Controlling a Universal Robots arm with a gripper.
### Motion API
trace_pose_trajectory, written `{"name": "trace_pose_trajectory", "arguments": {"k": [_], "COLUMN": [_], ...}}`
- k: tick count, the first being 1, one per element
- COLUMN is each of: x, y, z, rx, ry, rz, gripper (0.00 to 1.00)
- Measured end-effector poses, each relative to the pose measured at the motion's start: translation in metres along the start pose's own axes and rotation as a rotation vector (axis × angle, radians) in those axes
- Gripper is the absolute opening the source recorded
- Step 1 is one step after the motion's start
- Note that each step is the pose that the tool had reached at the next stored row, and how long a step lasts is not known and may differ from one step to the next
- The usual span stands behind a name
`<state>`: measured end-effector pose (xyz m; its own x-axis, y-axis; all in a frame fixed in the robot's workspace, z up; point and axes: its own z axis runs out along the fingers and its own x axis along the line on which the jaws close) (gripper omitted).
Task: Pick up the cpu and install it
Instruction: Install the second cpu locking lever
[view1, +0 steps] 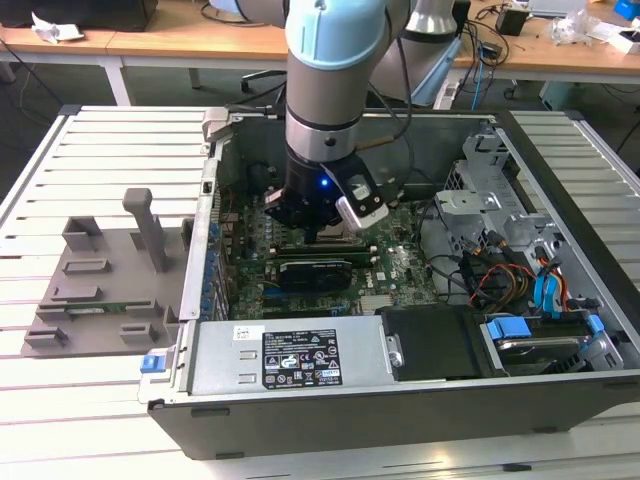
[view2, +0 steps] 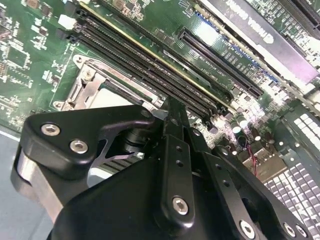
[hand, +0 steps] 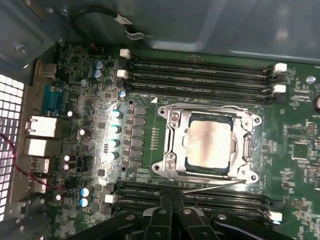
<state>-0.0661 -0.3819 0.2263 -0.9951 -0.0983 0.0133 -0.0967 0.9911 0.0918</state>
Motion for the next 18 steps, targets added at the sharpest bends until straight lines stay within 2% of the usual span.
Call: {"name": "trace_pose_trajectory", "arguments": {"k": [5, 9, 17, 18], "x": [0.0018, 0.0048, 0.0135, 0.0136], "y": [0.0004, 0.003, 0.0137, 0.014], "z": [0.0147, 0.023, 0.0264, 0.0227], "rx": [-0.0002, -0.0004, -0.0056, -0.0047], "ry": [-0.0001, 0.0001, -0.0006, -0.0009], "rz": [0.0, 0.0, -0.001, -0.001], "gripper": [0.11, 0.11, 0.11, 0.11]}}
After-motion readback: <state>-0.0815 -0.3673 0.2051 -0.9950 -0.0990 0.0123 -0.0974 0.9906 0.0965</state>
